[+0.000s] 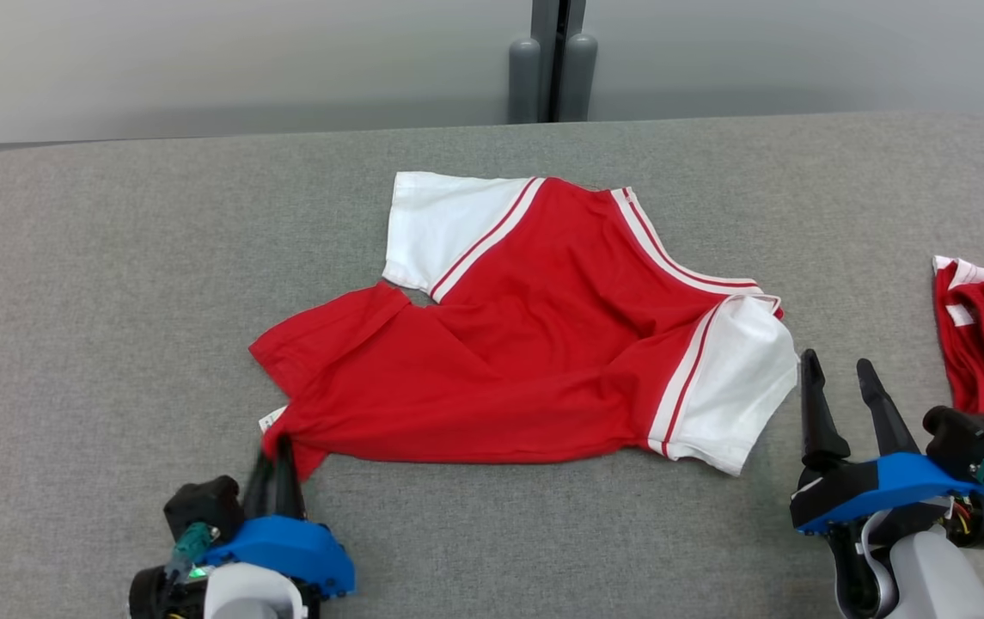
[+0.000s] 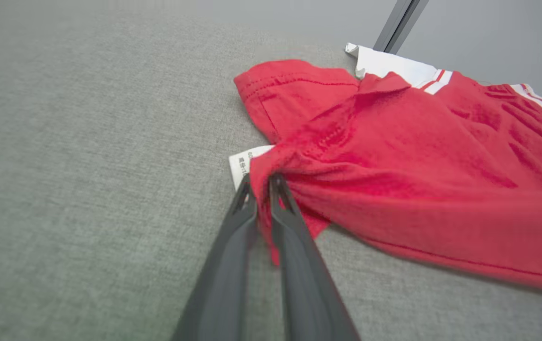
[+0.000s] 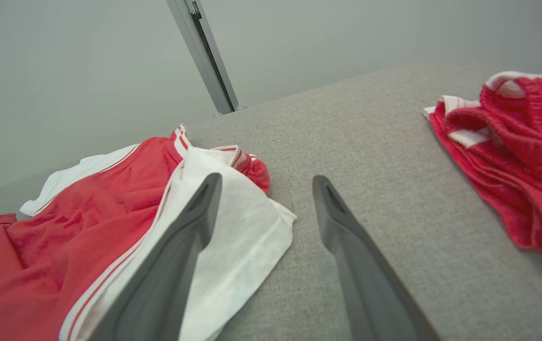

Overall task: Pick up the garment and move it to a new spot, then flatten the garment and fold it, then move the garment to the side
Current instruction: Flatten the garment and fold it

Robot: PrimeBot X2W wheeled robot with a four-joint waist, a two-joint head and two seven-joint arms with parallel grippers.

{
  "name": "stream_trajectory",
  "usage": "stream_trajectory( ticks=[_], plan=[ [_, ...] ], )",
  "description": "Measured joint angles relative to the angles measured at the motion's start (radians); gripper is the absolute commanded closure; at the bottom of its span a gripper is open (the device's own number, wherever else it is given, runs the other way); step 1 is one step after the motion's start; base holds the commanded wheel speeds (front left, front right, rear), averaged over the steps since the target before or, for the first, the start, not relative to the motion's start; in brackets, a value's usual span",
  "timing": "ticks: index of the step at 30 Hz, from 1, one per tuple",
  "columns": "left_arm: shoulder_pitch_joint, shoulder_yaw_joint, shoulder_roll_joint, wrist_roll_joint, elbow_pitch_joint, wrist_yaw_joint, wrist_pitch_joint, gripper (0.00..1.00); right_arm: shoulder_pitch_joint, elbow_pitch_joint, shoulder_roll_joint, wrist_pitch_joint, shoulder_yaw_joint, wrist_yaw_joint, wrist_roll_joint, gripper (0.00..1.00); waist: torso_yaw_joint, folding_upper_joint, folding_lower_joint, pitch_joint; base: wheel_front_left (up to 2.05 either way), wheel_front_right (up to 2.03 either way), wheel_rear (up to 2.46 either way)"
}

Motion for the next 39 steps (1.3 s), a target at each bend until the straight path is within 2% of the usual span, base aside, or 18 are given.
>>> stream_trajectory(
  ticks=[5,9,16,22,38,39],
  plan=[
    [-0.003,0.060,0.000,0.091,-0.077,0.071,0.000,0.00,0.002,-0.031,0.000,0.000,0.005,0.000,-0.015,0.00,-0.011,0.0000,0.0000,-0.012,0.00,0.00,0.00],
    [0.026,0.072,0.000,0.168,-0.151,0.094,0.000,0.00,0.013,-0.085,0.000,0.000,0.021,0.000,-0.030,0.00,-0.016,0.0000,0.0000,-0.032,0.00,0.00,0.00],
    [0.090,0.027,0.001,0.207,-0.122,0.075,0.000,0.00,0.068,-0.132,0.000,0.000,0.053,0.000,-0.081,0.00,-0.019,0.0000,-0.0001,-0.085,0.00,0.00,0.00],
    [0.125,0.002,0.000,0.184,-0.078,0.063,0.000,0.00,0.105,-0.121,0.000,0.000,0.080,0.000,-0.091,0.00,-0.025,-0.0001,-0.0002,-0.103,0.00,0.00,0.00],
    [0.076,0.012,0.000,0.129,-0.046,0.060,0.000,0.00,0.087,-0.093,0.000,0.000,0.060,0.000,-0.111,0.00,-0.040,0.0002,0.0000,-0.036,0.00,0.00,0.00],
    [0.073,0.012,0.000,0.125,-0.044,0.060,0.000,0.16,0.084,-0.090,0.000,0.000,0.056,0.000,-0.112,0.00,-0.040,0.0002,0.0000,-0.031,0.00,0.00,0.00]
  ],
)
